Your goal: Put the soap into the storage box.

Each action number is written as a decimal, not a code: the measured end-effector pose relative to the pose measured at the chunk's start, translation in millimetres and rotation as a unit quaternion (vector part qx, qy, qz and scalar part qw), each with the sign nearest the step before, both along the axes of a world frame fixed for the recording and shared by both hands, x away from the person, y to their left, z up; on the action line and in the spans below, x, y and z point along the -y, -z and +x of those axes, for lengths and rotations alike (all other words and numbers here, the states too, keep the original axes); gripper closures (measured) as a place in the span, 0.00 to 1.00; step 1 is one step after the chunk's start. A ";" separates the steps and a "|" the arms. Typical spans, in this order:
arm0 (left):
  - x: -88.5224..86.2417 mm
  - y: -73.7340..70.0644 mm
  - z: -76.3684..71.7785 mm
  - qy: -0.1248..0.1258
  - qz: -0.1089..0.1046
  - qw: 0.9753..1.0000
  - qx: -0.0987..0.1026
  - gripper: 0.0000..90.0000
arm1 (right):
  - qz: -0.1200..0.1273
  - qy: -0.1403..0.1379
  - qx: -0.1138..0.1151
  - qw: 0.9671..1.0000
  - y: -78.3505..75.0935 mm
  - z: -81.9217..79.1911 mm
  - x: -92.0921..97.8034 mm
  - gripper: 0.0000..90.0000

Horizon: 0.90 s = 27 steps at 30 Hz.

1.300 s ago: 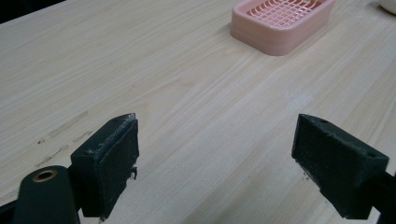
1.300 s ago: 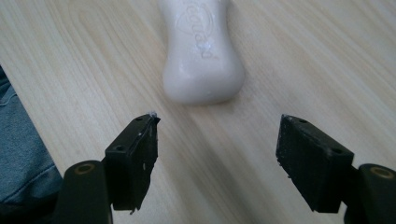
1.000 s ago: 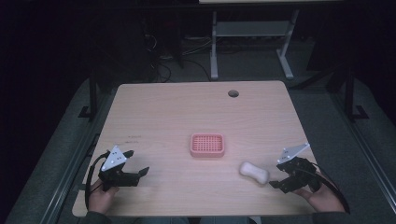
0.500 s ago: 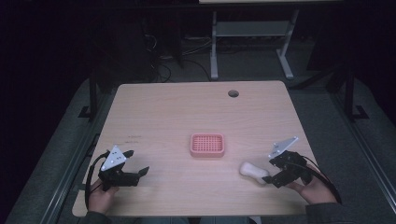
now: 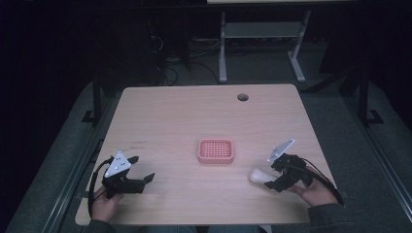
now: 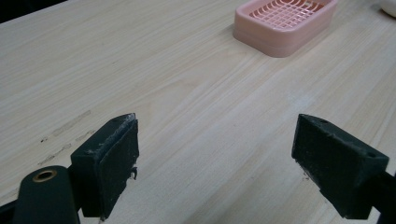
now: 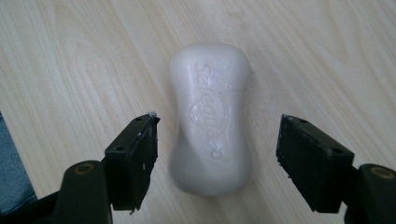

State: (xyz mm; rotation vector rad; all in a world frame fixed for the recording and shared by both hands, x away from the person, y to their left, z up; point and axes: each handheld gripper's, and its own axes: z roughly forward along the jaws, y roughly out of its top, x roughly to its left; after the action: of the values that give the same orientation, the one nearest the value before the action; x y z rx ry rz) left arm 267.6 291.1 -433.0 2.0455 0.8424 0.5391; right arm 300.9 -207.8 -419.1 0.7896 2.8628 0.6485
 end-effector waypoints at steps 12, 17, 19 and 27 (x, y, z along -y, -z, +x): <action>0.4 -0.2 0.1 0.001 0.000 1.000 0.000 0.16 | -0.017 -0.008 -0.016 1.000 12.5 8.3 -14.3 0.35; 0.8 0.1 0.6 0.004 0.002 1.000 0.002 0.16 | -0.032 -0.010 -0.025 0.999 18.8 11.0 -18.8 0.41; 0.7 0.0 0.7 0.003 0.002 1.000 0.001 0.16 | -0.037 -0.013 -0.027 0.999 20.6 11.9 -20.2 0.43; 0.4 -0.3 0.6 0.003 0.002 1.000 0.001 0.16 | -0.045 -0.015 -0.032 0.998 24.2 14.0 -22.2 0.50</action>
State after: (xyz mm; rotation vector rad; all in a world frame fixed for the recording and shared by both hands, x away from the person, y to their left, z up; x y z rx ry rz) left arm 268.2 290.8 -432.7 2.0508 0.8342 0.5409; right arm 315.0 -185.6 -443.3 0.7691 2.9424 0.5010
